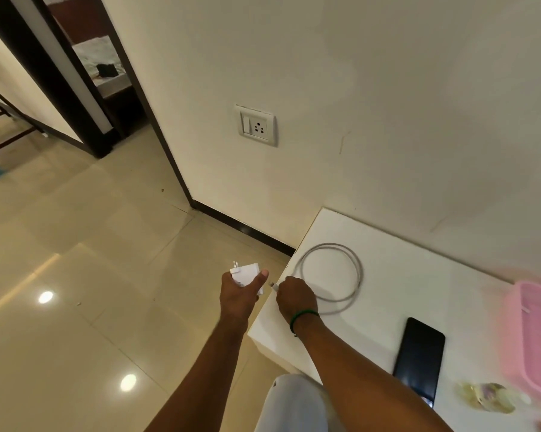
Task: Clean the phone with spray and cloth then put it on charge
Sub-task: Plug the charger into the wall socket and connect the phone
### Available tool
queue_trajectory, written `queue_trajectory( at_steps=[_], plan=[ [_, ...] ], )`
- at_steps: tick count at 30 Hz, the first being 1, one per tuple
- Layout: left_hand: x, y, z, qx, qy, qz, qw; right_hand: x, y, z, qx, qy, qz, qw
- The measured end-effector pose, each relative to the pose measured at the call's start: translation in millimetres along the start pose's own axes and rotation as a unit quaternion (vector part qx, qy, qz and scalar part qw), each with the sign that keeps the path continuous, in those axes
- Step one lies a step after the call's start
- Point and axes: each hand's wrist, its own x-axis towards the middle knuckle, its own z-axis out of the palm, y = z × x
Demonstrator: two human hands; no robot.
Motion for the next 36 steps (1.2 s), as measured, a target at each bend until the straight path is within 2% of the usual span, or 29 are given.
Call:
queue_trajectory(
  at_steps=[4,8,14,18,21,27,32,36],
  plan=[
    [-4.9,7.0,2.6,-0.026,-0.004,-0.005,1.000,-4.2,-0.3,-4.3,0.068,0.034,0.028,0.997],
    [-15.3,26.4,9.9,-0.067,-0.021,-0.021,0.997,-18.1,4.4,-34.8,0.180,0.125,0.047,0.974],
    [-49.2,58.0,26.0,-0.171,-0.111,-0.007,0.979,-58.4,24.1,-107.9,0.301,0.325,0.067,0.894],
    [-88.7,84.8,38.5,-0.231,-0.179,-0.004,0.956,-93.6,36.9,-147.2,0.339,0.399,0.064,0.849],
    [-116.3,103.9,43.0,-0.262,-0.229,-0.025,0.937,-124.9,41.8,-171.5,0.357,0.421,0.056,0.832],
    [-163.9,127.4,44.0,-0.301,-0.306,-0.090,0.899,-189.9,33.3,-205.4,0.455,0.403,0.053,0.792],
    [-199.0,130.9,41.5,-0.296,-0.342,-0.097,0.886,-231.1,22.6,-206.3,0.439,0.393,0.036,0.807],
    [-219.1,129.7,37.9,-0.276,-0.351,-0.096,0.889,-249.1,14.2,-202.0,0.391,0.407,0.032,0.825]
  ],
)
